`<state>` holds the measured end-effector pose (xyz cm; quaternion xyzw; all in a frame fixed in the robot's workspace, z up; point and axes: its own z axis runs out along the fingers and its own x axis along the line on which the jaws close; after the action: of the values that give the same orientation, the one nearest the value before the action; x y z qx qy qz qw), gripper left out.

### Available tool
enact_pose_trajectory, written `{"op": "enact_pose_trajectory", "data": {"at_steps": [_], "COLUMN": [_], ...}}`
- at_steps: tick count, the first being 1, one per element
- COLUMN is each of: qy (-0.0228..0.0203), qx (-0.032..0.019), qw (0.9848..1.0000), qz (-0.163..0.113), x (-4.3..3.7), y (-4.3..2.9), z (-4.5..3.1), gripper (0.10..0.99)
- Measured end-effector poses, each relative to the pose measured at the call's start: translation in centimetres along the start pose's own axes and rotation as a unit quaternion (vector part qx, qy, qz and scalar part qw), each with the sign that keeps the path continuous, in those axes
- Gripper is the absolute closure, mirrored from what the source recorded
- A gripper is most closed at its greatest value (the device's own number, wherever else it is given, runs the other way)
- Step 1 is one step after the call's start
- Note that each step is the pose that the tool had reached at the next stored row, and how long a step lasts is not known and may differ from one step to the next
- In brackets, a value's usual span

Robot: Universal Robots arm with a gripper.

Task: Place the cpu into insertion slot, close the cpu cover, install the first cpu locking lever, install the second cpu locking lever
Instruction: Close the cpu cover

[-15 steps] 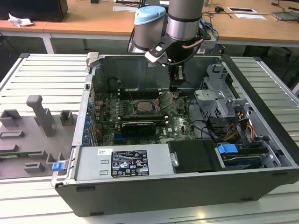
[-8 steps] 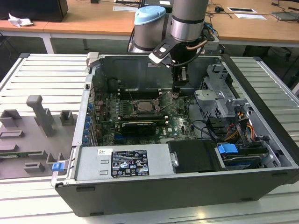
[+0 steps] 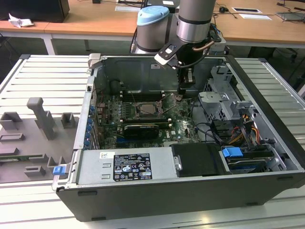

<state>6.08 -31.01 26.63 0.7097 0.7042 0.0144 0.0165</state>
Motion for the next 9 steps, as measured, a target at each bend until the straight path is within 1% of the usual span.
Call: {"op": "enact_pose_trajectory", "data": {"at_steps": [6,9], "qy": [-0.0001,-0.0001], "qx": [0.0003,0.0004], "qw": [1.0000,1.0000], "qz": [0.000,0.000], "x": [0.01,0.00], "y": [0.63,0.70], "z": [0.03,0.04], "gripper": [0.980,0.980]}}
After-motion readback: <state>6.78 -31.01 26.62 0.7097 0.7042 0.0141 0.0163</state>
